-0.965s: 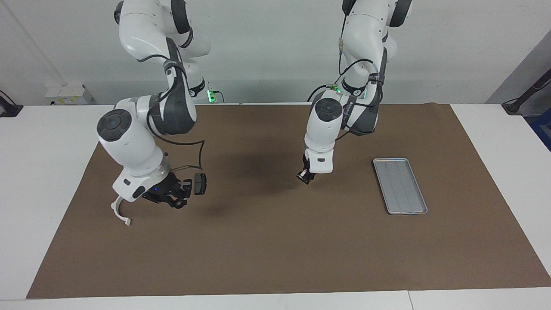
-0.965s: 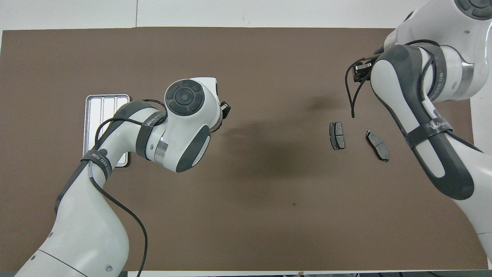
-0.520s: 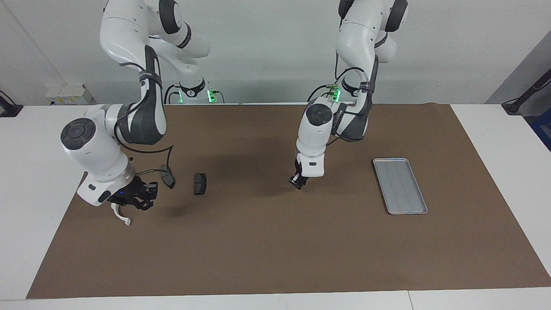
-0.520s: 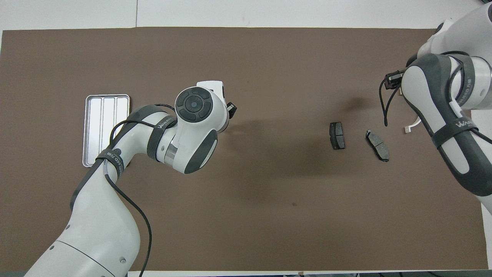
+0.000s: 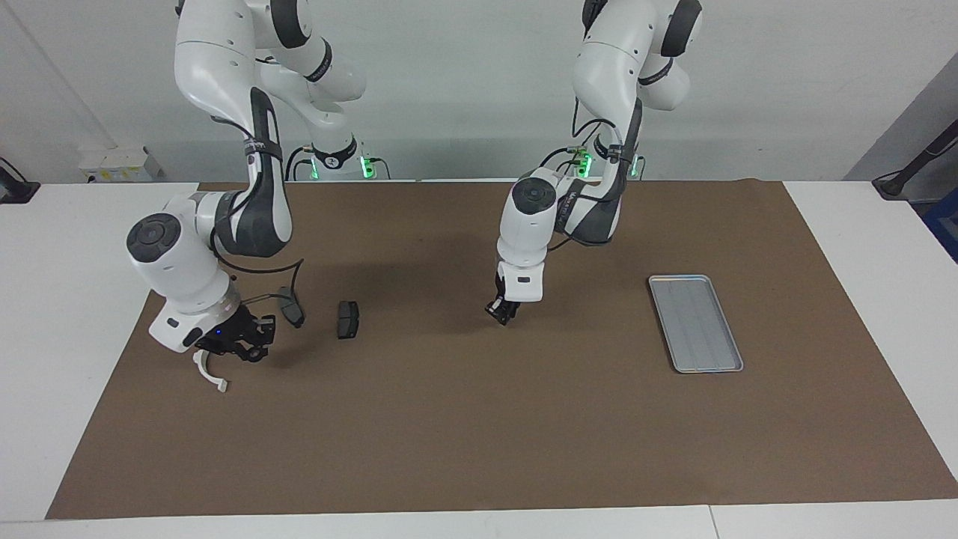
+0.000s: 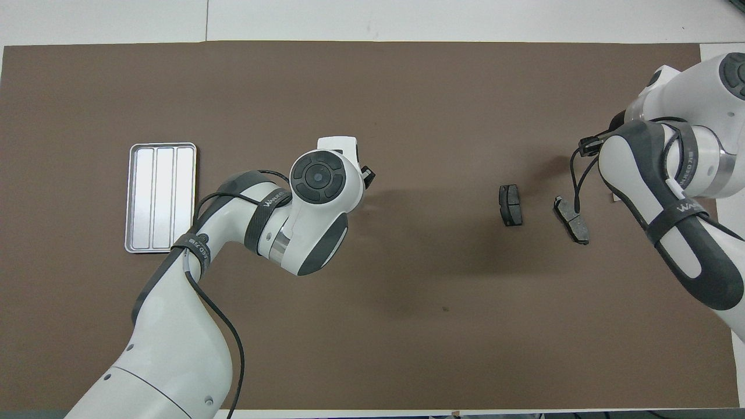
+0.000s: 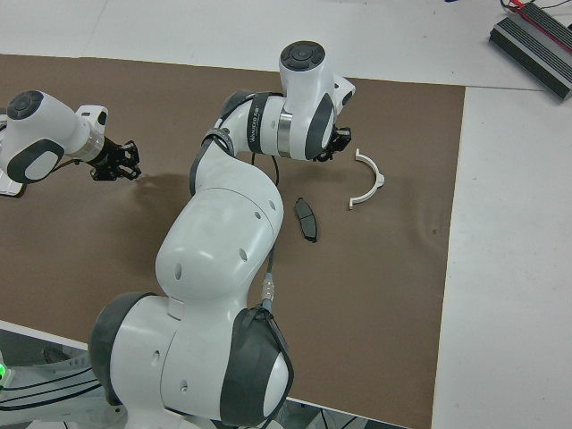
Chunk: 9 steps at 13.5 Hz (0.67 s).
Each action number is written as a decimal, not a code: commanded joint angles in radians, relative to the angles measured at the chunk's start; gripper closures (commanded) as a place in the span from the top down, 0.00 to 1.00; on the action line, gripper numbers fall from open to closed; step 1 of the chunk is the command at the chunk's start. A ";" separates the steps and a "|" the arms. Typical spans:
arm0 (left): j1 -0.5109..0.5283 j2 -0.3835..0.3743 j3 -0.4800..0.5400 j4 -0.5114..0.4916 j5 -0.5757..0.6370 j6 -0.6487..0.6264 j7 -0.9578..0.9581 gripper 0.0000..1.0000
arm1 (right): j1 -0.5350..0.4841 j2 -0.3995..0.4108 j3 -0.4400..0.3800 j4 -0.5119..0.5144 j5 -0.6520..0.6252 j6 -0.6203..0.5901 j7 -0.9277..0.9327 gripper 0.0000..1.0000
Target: Place bearing gear from tray to pile
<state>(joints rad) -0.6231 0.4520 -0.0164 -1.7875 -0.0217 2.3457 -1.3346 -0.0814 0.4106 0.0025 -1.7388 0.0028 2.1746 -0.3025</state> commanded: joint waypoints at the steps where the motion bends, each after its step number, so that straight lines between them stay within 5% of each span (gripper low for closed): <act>1: -0.018 0.010 0.015 -0.013 -0.009 0.033 -0.011 0.00 | -0.017 -0.036 0.014 -0.061 -0.017 0.031 -0.023 0.00; 9: -0.036 0.016 0.015 -0.013 -0.007 0.038 -0.021 0.00 | -0.017 -0.015 0.014 -0.099 -0.017 0.110 -0.027 0.00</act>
<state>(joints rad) -0.6396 0.4718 -0.0174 -1.7883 -0.0217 2.3612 -1.3412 -0.0815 0.4090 0.0025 -1.8116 0.0023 2.2607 -0.3049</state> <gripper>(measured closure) 0.762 0.643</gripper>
